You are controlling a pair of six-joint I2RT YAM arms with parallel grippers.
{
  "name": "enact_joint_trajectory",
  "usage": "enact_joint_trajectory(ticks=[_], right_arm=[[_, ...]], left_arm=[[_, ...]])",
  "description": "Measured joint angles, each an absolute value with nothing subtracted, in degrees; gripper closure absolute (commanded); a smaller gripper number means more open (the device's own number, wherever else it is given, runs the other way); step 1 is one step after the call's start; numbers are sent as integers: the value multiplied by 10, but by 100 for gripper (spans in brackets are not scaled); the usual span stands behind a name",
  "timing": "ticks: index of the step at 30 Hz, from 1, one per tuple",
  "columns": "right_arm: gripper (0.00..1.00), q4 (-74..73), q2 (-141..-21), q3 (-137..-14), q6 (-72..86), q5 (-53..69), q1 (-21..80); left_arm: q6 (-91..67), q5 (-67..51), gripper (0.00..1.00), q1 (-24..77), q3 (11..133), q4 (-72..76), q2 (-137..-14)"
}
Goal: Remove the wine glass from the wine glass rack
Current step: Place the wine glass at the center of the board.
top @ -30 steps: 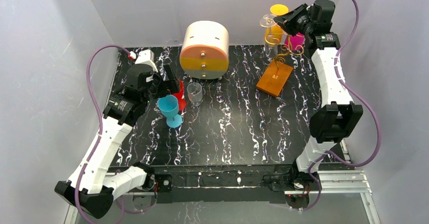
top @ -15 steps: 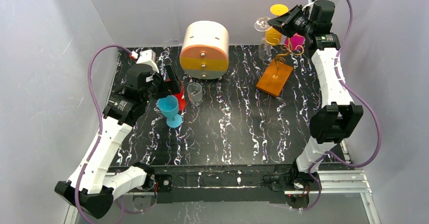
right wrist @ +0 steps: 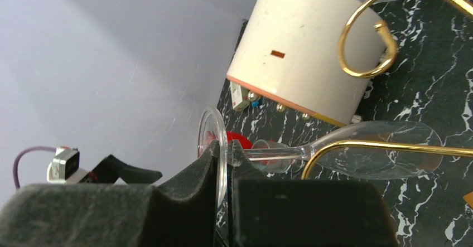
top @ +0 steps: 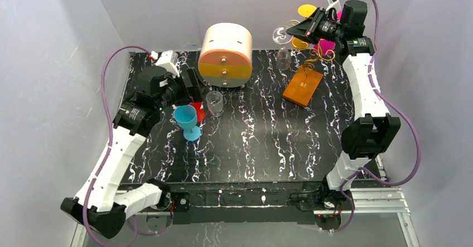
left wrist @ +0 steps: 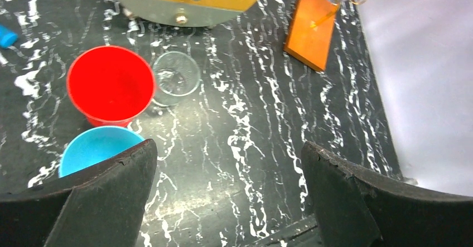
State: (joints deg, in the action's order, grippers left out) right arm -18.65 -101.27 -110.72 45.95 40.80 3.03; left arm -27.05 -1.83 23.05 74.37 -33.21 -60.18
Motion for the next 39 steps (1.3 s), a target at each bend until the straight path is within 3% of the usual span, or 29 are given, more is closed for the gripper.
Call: enact_joint_trajectory(ticks=[11, 22, 26, 32, 39], right_arm=[[99, -218, -961, -1066, 379, 464, 80], [99, -216, -814, -864, 324, 449, 211], [99, -195, -771, -816, 328, 451, 248], [99, -155, -714, -747, 346, 449, 256], [99, -132, -701, -717, 360, 449, 256]], left_arm=[[-293, -141, 2, 230, 753, -276, -624], [-384, -262, 12, 239, 706, -133, -645], [-400, -272, 22, 281, 699, -107, -674], [-419, -279, 45, 347, 680, -60, -687], [-438, -291, 68, 352, 665, -24, -687]])
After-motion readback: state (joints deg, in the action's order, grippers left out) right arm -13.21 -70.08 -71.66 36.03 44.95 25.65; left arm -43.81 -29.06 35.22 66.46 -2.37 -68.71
